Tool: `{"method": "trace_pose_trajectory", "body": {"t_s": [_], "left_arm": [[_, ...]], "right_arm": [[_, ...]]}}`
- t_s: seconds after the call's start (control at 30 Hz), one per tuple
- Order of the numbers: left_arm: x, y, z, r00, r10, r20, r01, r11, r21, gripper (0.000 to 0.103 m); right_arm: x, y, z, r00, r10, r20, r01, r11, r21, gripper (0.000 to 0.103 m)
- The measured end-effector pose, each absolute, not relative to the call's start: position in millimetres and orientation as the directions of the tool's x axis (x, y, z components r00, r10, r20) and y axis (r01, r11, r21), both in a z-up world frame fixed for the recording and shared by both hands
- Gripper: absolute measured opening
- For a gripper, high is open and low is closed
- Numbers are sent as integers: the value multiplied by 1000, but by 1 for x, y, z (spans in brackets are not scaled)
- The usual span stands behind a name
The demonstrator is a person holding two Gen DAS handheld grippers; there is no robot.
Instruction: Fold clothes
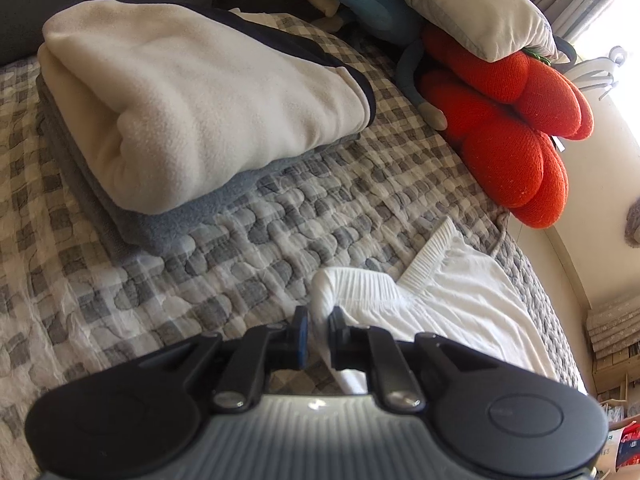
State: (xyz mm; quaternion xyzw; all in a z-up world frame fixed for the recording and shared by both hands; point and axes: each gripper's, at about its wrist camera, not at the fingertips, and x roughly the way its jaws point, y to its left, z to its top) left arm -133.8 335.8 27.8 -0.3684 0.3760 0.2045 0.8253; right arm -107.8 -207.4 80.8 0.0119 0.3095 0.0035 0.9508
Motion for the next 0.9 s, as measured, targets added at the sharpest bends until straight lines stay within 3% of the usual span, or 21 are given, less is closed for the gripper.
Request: {"method": "trace_pose_trajectory", "body": {"t_s": [0.1,0.23,0.33,0.53,0.6,0.67,0.8,0.9], "left_arm": [[-135,336,31,637,66,-768,-617,641,-456,15],[-136,332,39,641,110,-759,-624,651,-433,37],[-135,327,42,633,133,-763,-626,668,-403,45],[-133,326,40,632,130,-764,-622,673,-400,44],[-133,326,39,636,123,-762,-616,675,-405,40],[-132,325,39,639,119,-760,-614,674,-411,40],[-132,323,40,648,120,-752,-602,686,-409,31],[-132,320,43,667,117,-736,-589,688,-423,29]], "right_arm": [[-107,-236,76,784,-35,-620,85,995,52,49],[-107,-274,61,718,-61,-693,169,982,89,49],[-109,-296,53,679,-65,-732,228,966,125,49],[-109,-324,40,633,-9,-774,280,935,217,49],[-108,-326,36,617,19,-786,273,932,237,39],[-109,-328,36,623,40,-781,271,926,263,11],[-116,-325,48,677,8,-736,262,932,251,7],[-123,-326,68,785,-42,-618,245,937,247,6]]}}
